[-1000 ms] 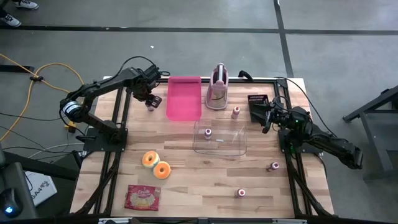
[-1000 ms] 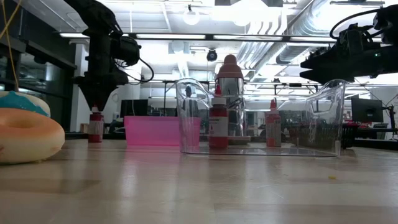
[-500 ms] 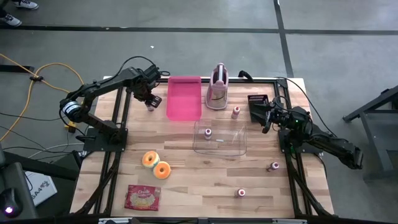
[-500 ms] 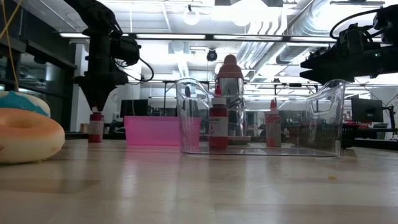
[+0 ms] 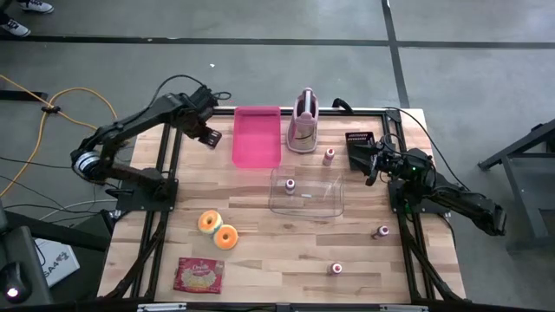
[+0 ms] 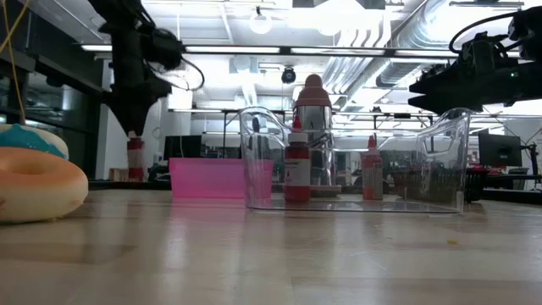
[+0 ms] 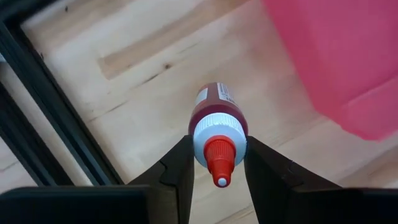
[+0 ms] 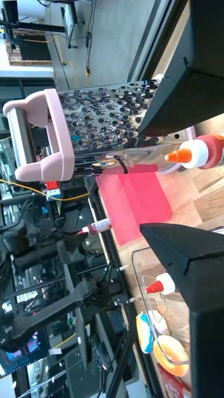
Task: Pick & Place Food Item
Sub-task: Put the top red food coloring bottle into the transparent bin
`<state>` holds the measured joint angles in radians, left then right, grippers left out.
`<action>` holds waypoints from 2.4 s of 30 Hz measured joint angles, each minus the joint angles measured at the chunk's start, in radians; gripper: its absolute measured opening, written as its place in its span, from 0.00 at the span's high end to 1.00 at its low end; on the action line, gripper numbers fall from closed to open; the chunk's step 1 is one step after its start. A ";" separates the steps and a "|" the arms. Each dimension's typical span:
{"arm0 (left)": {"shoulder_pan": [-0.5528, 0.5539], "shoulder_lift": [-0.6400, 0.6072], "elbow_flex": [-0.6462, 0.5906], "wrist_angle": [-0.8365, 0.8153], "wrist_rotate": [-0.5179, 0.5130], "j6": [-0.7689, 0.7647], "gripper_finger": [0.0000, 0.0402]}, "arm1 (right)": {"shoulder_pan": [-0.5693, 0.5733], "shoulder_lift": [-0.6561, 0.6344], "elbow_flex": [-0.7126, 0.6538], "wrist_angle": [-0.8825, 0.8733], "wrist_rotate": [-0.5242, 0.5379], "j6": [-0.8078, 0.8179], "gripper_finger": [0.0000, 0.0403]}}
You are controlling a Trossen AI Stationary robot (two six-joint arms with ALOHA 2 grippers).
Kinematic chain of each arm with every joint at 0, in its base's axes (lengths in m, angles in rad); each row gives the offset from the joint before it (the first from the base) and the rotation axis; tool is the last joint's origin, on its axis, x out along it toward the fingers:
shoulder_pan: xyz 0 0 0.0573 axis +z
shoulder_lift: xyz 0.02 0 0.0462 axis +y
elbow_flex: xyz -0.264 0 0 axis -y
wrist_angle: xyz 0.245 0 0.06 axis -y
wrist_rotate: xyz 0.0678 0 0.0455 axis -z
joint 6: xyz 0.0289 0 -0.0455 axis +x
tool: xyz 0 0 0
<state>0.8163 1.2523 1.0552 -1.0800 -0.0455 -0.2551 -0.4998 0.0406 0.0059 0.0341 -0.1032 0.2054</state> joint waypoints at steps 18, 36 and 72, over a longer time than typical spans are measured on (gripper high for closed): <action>-0.246 -0.185 0.039 0.142 0.045 -0.030 0.73 | 0.000 0.000 0.000 0.000 0.000 0.000 0.44; -0.560 0.135 0.456 0.043 -0.065 -0.030 0.73 | 0.000 0.000 0.000 0.000 0.000 0.000 0.44; -0.944 0.448 0.807 -0.088 -0.095 -0.041 0.73 | 0.000 0.000 0.000 0.000 0.000 0.000 0.44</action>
<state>-0.1272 1.7005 1.8626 -1.1679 -0.1408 -0.2966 -0.4997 0.0406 0.0057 0.0341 -0.1036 0.2054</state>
